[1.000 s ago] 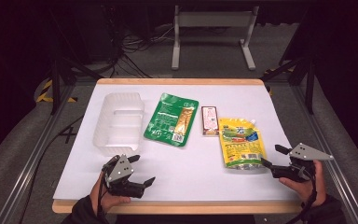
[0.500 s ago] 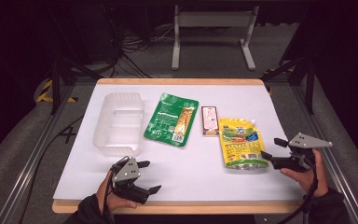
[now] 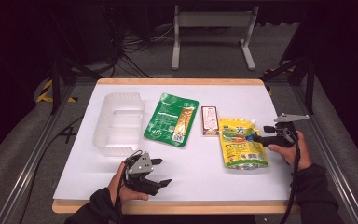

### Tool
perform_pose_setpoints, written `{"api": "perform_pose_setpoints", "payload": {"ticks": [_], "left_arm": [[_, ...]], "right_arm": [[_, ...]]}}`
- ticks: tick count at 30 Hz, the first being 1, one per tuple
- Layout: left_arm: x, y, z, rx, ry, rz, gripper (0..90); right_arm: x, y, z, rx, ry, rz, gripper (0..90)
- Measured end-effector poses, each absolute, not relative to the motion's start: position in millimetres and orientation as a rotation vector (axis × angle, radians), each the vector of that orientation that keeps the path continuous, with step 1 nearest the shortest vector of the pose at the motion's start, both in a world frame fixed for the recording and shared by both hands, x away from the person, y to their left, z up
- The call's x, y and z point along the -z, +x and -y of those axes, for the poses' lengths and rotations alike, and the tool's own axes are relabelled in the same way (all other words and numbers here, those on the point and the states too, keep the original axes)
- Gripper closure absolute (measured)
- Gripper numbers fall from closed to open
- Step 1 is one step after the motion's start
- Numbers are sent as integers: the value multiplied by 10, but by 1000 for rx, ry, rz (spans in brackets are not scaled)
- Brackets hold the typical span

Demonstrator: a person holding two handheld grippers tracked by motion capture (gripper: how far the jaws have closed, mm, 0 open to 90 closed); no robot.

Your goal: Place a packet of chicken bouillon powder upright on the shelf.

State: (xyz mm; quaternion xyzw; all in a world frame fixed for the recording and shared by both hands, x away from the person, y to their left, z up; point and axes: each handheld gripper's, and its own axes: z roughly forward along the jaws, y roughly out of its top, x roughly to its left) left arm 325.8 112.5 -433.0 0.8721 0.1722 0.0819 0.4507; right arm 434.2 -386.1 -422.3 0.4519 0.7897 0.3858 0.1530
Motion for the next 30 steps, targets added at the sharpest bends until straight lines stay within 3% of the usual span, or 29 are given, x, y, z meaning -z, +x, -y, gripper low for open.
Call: {"api": "perform_pose_setpoints", "payload": {"ticks": [7, 14, 24, 30], "left_arm": [[4322, 3301, -1076, -206, 2159, -424, 280], [4324, 3313, -1057, -198, 2159, -409, 275], [4307, 3313, -1060, -195, 2142, -411, 285], [4302, 3327, -1062, -183, 2137, -415, 289]], "right_arm": [[4378, 4483, 3822, -1174, 1386, -2324, 148], [4381, 4449, 3838, -1259, 1422, -2346, 174], [4383, 4345, 3954, -1381, 1461, -2376, 481], [4349, 4262, 3986, -1415, 1447, -2385, 610]]}}
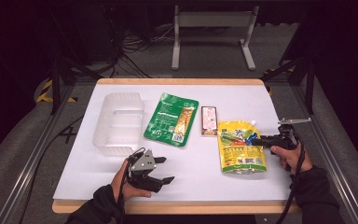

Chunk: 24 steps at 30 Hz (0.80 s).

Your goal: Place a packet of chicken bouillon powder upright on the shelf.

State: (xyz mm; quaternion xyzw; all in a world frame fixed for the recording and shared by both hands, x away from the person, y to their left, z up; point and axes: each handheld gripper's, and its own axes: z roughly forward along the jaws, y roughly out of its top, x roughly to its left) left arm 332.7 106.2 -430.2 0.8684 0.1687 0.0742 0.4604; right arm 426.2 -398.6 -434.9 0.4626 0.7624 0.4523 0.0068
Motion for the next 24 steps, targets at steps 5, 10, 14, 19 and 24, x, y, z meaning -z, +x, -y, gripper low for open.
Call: {"api": "perform_pose_setpoints", "payload": {"ticks": [5, 10, 14, 19, 24], "left_arm": [[4295, 3322, -1061, -185, 2134, -416, 289], [4308, 3328, -1044, -168, 2138, -425, 301], [4312, 3338, -1026, -150, 2135, -424, 303], [4312, 3348, -1029, -147, 2133, -422, 303], [4324, 3352, -1018, -143, 2140, -416, 303]], "right_arm": [[4328, 4144, 3980, -1415, 1426, -2419, 738], [4296, 3991, 3935, -1385, 1385, -2444, 811], [4277, 3927, 3908, -1381, 1302, -2486, 757], [4331, 4013, 3885, -1356, 1343, -2475, 492], [4408, 4183, 3808, -1396, 1397, -2450, 420]]}}
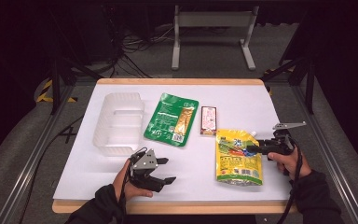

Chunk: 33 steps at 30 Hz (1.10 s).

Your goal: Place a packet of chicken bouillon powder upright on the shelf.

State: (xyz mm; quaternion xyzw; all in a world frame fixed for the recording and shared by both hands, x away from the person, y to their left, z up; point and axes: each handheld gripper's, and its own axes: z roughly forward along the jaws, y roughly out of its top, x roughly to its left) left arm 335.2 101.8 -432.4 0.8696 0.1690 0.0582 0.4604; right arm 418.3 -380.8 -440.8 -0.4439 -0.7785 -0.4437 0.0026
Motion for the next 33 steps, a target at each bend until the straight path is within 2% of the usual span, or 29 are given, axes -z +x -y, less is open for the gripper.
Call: {"api": "perform_pose_setpoints", "payload": {"ticks": [4, 7, 11, 15, 22, 33], "left_arm": [[4323, 3352, -1029, -143, 2136, -421, 302], [4323, 3360, -1039, -141, 2132, -427, 302], [4318, 3366, -1041, -138, 2128, -429, 302], [4307, 3375, -1049, -135, 2123, -435, 300], [4228, 3469, -1026, -86, 2076, -446, 295], [4145, 3623, -648, -40, 2048, -391, 277]], "right_arm": [[4441, 4240, 3784, 1416, -1418, 2396, 554], [4423, 4218, 3836, 1466, -1405, 2372, 774], [4363, 4156, 3822, 1482, -1341, 2423, 857], [4259, 4059, 3831, 1534, -1280, 2446, 896], [3954, 3817, 3716, 1721, -1154, 2529, 900], [3628, 3586, 3354, 1877, -898, 2624, 899]]}}
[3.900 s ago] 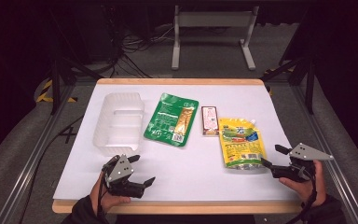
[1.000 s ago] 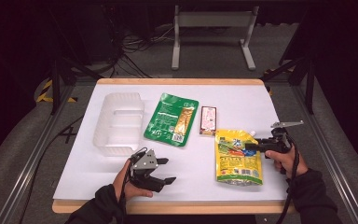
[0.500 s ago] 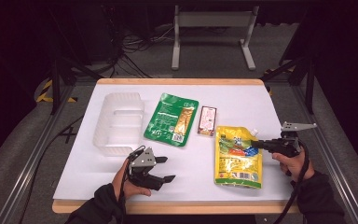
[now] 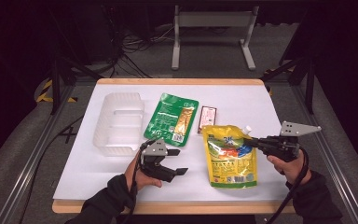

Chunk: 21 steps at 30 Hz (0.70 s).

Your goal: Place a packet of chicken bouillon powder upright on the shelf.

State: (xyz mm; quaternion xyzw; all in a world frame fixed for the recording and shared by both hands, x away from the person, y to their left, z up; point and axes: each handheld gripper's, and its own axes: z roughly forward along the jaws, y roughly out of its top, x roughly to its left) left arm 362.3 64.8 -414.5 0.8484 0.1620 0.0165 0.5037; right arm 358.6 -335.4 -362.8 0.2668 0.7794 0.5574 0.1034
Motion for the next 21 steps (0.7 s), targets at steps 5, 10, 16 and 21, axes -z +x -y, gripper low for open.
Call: {"api": "perform_pose_setpoints", "payload": {"ticks": [5, 10, 16, 21], "left_arm": [[4140, 3719, -479, -2, 2024, -400, 275], [4115, 3795, -316, 11, 1997, -401, 286], [4089, 3898, -167, 26, 1955, -396, 483], [4058, 3928, -237, 22, 1915, -380, 783]], "right_arm": [[3595, 3550, 3285, -1648, 757, -2289, 898], [3587, 3534, 3243, -1653, 744, -2281, 898], [3546, 3506, 3161, -1669, 699, -2281, 896], [3526, 3499, 3135, -1673, 689, -2278, 895]]}}
